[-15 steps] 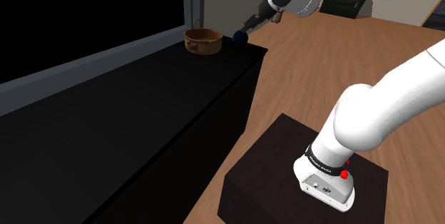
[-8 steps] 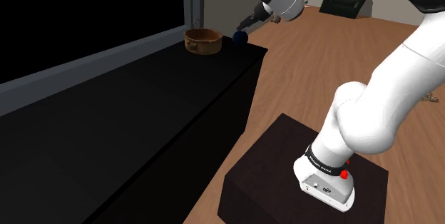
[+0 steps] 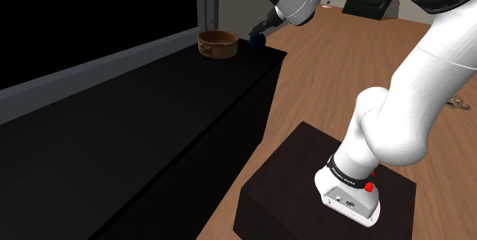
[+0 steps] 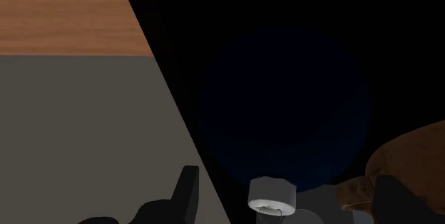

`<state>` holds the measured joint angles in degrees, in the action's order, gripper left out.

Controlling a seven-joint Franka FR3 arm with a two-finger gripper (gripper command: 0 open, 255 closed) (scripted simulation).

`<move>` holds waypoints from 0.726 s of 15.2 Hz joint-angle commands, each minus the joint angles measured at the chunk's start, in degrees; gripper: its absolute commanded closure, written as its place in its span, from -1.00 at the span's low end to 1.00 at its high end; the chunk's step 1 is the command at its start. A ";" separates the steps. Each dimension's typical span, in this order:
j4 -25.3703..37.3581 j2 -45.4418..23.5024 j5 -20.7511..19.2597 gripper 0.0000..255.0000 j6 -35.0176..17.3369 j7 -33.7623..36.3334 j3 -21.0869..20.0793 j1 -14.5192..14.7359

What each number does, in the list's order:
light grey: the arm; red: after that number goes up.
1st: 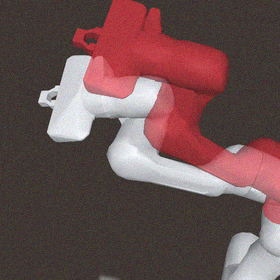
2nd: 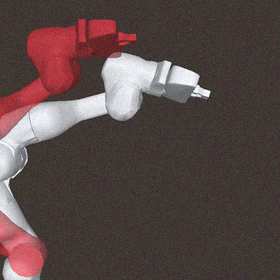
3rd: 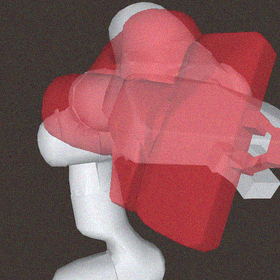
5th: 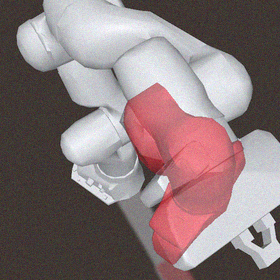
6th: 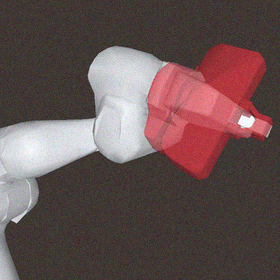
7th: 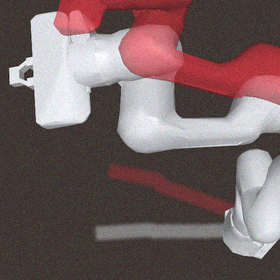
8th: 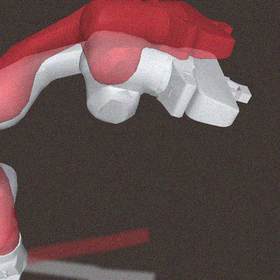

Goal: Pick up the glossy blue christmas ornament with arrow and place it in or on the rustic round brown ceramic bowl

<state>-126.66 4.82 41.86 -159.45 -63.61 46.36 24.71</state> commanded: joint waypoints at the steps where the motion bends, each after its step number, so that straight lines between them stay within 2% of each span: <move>1: 0.20 -0.27 0.45 -1.00 0.07 -0.31 0.11 0.09; 5: 0.18 -0.25 0.42 -1.00 0.07 -0.29 0.10 0.08; 6: 0.18 -0.25 0.42 1.00 0.07 -0.29 0.10 0.08; 11: 0.40 -0.27 0.41 1.00 0.42 -0.49 0.32 -0.06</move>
<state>-125.94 5.04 42.01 -159.62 -63.79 46.40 24.71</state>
